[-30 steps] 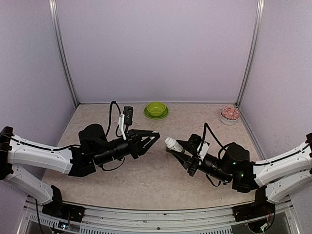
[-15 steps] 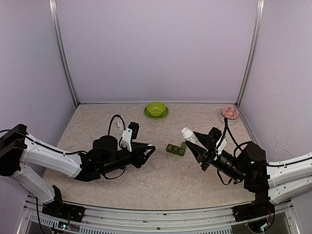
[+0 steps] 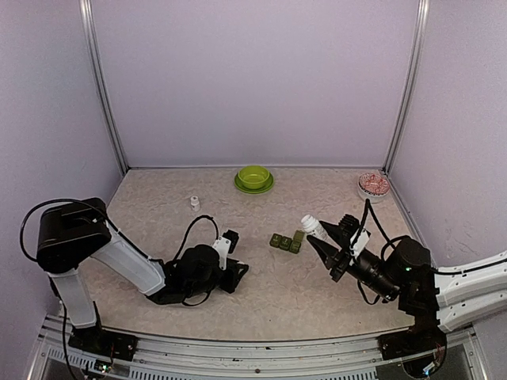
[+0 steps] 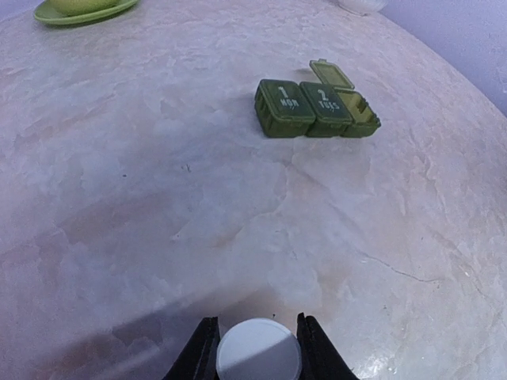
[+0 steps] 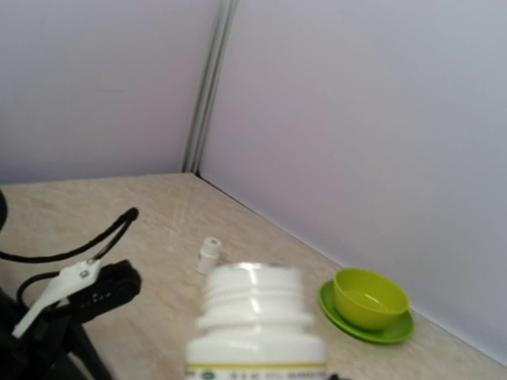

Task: Sort the pills into containers
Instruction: Place the lid of the pill bottle at the center of the board.

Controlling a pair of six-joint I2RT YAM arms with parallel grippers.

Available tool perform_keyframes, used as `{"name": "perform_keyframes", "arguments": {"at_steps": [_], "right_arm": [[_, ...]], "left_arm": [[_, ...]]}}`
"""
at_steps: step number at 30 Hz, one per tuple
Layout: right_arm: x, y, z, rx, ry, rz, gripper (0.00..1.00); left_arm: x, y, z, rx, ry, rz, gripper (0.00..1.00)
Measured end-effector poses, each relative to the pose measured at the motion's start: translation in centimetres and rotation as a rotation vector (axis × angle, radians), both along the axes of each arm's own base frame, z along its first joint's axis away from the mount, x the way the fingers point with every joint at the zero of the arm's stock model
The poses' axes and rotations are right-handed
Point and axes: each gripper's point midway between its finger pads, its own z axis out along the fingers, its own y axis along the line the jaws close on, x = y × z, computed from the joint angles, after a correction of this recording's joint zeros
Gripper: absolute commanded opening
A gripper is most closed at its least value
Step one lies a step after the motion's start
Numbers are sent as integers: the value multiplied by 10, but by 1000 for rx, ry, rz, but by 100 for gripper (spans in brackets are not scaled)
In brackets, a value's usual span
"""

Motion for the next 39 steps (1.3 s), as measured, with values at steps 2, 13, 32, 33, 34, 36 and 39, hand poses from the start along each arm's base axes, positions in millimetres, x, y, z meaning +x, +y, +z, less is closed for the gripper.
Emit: {"name": "perform_keyframes", "arguments": {"at_steps": [2,13,32,33,34,36,39], "right_arm": [[3,-3,-4,-4,5,-11,24],[28,-30,-30,-5,66,-103,24],[45,-24,-70,-62,157,-113,24],[46,-24,-74,-72,163,-115,24],[47,-24,-77,-82,170,-117,24],[49,-24,-83,-94,181,-118,24],[53,-25,-87,-104,196,-119,24]], "left_arm": [[0,0,-10,20,4,-2,29],[5,-4,-22,30,-5,1,37],[19,-3,27,-53,-52,26,90],[20,-3,34,-65,-60,26,92],[22,-4,43,-79,-67,28,96],[26,-7,53,-88,-78,29,99],[31,-12,68,-93,-94,21,99]]}}
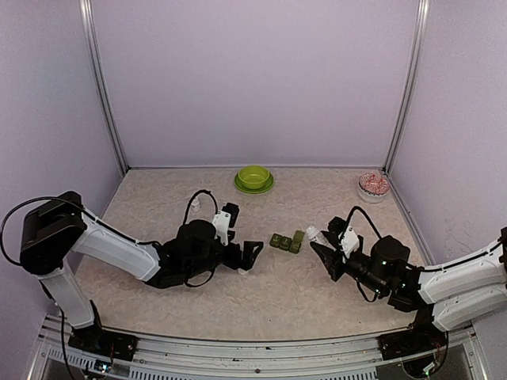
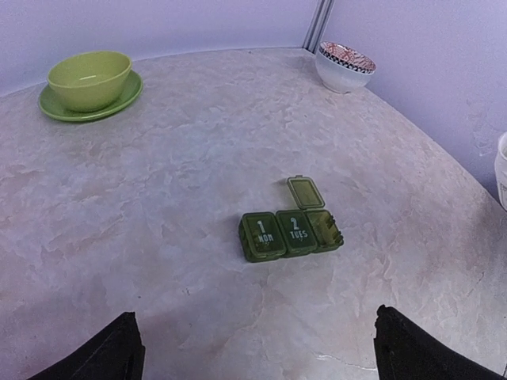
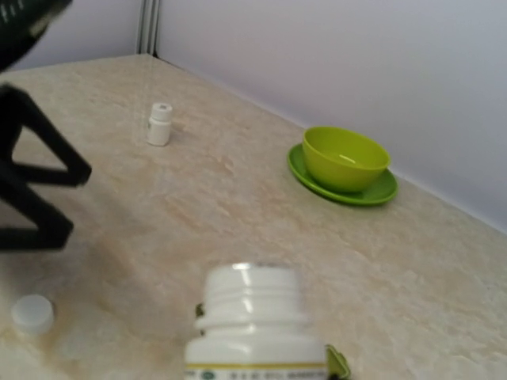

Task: Sort the pills into containers
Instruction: Place the lid of the pill bottle at the center of the board, then pour the pill into the compartment of the pill container.

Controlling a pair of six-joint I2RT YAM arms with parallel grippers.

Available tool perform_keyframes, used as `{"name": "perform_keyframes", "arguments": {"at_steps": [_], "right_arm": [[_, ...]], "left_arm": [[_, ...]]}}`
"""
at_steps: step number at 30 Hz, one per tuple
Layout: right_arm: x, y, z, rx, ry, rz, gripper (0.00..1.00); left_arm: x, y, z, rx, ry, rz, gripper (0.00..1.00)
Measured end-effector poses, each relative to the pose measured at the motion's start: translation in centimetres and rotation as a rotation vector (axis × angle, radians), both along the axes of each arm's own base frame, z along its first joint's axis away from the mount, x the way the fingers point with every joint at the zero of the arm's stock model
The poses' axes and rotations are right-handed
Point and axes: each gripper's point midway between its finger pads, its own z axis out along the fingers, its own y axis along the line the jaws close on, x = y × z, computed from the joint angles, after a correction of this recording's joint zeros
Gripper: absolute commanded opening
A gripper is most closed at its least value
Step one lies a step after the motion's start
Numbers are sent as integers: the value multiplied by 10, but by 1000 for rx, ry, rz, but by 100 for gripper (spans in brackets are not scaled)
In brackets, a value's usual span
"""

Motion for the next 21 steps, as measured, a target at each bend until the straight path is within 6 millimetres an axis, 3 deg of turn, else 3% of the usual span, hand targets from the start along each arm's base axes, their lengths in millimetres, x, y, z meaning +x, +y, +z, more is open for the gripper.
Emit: {"name": "perform_keyframes", "arguments": {"at_steps": [6,21], "right_arm": [[12,-4,-1,-10,27,-8,23],[16,-4,-21,-43,81,5,24]], "left_arm": [[9,-5,14,-1,-10,-27,99],[2,-7,5,7,16,-97,99]]}}
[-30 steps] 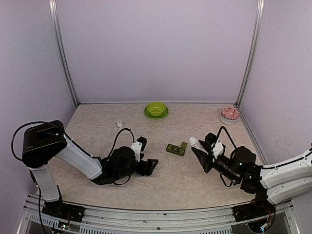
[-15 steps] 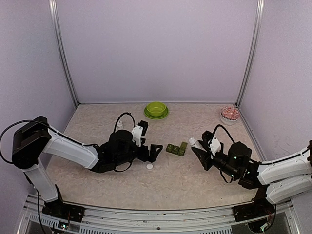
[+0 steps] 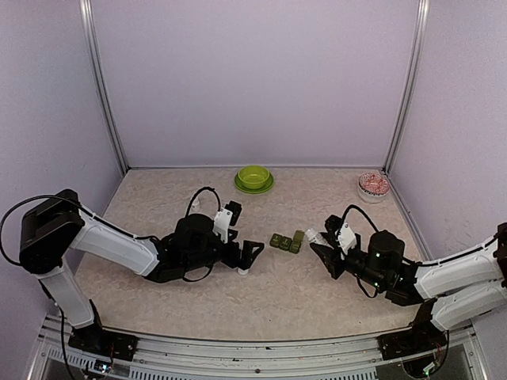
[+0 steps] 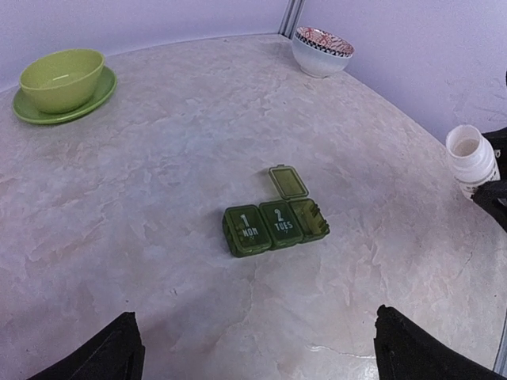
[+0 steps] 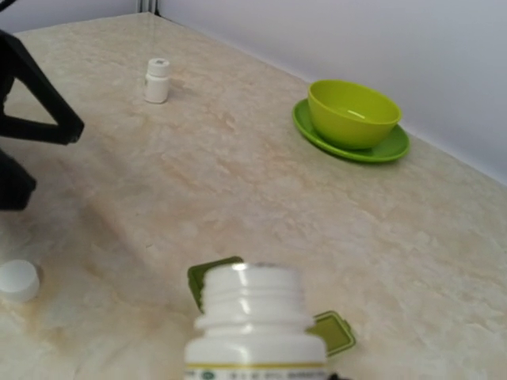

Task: Sort the pills into containers
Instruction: Pour the pill into the compartment of the pill container.

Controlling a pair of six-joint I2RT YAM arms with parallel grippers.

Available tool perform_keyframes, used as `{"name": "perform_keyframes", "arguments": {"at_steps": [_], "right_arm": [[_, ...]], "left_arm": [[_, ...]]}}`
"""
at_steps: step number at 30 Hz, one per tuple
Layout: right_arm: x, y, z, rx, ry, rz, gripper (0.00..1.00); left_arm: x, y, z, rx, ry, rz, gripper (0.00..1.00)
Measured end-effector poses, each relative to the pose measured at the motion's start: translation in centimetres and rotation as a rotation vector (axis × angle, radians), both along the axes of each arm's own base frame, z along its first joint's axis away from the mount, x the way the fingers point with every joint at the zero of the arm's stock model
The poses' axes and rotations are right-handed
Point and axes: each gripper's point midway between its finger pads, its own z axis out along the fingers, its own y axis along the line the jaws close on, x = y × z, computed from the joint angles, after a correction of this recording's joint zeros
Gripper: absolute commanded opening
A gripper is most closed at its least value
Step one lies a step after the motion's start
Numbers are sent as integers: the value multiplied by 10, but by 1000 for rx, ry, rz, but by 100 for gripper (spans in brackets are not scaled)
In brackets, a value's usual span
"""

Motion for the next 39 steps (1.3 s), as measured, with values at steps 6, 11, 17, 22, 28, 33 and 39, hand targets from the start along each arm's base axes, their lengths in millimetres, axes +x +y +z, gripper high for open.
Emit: {"name": "perform_keyframes", "arguments": {"at_steps": [6,11,17,22,28,33,39], "right_arm": [[0,2,-9,-10,25,7,24],[2,2,-19,-29,50,9,24],[5,3,-23,-26,67,10,24],[8,2,-31,-33,94,6,24],[13,6,-29,-25,101,9,24],[17,9,-28,-20,106,8,24],[21,11,-37,-33,127,5,24]], "left_arm": [[-1,4,-4,-2,14,-6,99],[0,7,1,-30,20,-4,99],[4,13,4,-46,20,8,99],[5,16,6,-58,23,15,99],[4,15,7,-66,26,8,99],[4,15,7,-67,27,5,99],[4,15,7,-67,28,7,99]]}}
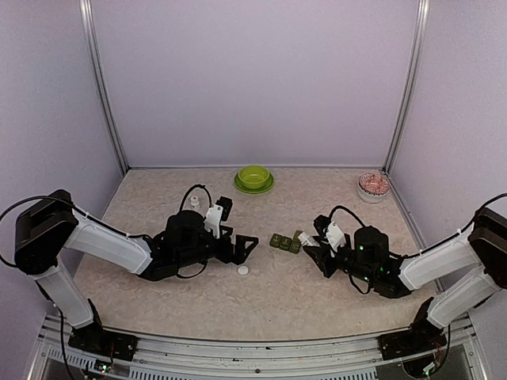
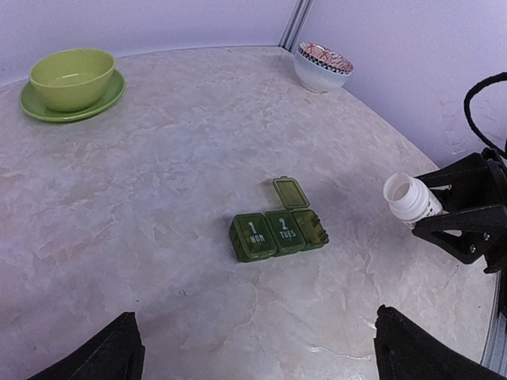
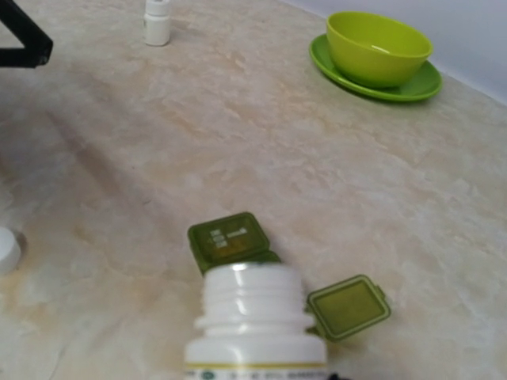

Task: Sort the pills into containers
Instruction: Pour the pill into the compartment of the pill container.

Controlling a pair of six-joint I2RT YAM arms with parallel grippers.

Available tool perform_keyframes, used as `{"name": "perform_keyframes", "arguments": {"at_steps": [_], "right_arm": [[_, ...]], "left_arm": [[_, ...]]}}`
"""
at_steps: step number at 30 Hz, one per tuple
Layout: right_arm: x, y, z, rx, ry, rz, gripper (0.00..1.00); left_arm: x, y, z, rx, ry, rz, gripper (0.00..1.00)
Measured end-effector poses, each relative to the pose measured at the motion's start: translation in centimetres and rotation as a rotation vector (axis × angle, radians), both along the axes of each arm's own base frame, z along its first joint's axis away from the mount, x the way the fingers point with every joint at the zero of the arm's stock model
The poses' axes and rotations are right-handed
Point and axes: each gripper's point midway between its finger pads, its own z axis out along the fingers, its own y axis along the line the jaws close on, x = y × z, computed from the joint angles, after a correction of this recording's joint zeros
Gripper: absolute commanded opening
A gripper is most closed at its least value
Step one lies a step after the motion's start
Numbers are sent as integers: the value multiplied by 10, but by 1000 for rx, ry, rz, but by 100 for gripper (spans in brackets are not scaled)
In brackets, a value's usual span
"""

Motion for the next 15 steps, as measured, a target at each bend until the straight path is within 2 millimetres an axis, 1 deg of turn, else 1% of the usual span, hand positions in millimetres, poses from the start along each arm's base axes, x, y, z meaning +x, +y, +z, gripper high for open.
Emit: {"name": "perform_keyframes", "arguments": {"at_steps": [6,15], "right_arm": [[6,3,-2,6,5,-4,24],[11,2,-14,-7,30,-13,24]], "left_arm": [[1,1,0,0,1,2,99],[2,2,0,-1,1,4,99]]}}
